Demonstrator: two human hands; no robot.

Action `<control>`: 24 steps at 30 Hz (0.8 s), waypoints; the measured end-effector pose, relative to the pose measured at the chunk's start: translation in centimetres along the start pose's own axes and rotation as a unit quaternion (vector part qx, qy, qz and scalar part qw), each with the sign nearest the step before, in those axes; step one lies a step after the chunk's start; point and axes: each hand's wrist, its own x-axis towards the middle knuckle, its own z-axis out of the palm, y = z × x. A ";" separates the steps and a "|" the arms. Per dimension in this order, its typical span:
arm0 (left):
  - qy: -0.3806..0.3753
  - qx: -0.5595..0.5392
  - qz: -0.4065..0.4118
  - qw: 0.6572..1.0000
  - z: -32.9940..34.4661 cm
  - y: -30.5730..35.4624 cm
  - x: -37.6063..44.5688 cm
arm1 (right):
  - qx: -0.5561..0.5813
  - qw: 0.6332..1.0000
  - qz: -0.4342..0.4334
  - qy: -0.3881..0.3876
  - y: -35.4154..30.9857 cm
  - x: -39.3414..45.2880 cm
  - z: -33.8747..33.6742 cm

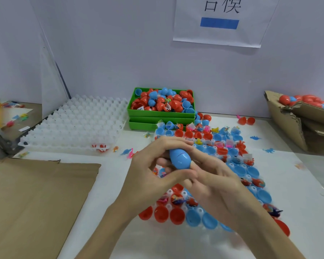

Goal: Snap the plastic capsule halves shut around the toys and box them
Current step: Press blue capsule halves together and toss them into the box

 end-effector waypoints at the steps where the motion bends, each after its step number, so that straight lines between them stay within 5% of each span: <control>1: 0.003 0.003 0.006 1.000 0.0 0.0 0.0 | 0.018 1.000 -0.001 -0.007 0.0 0.0 0.0; 14: -0.012 0.047 0.033 0.998 0.3 0.0 0.0 | 0.058 0.997 0.038 0.028 0.6 0.5 -0.5; 24: 0.023 0.035 0.063 0.997 1.2 0.3 -0.3 | -0.018 0.999 -0.005 0.043 0.8 0.7 -0.3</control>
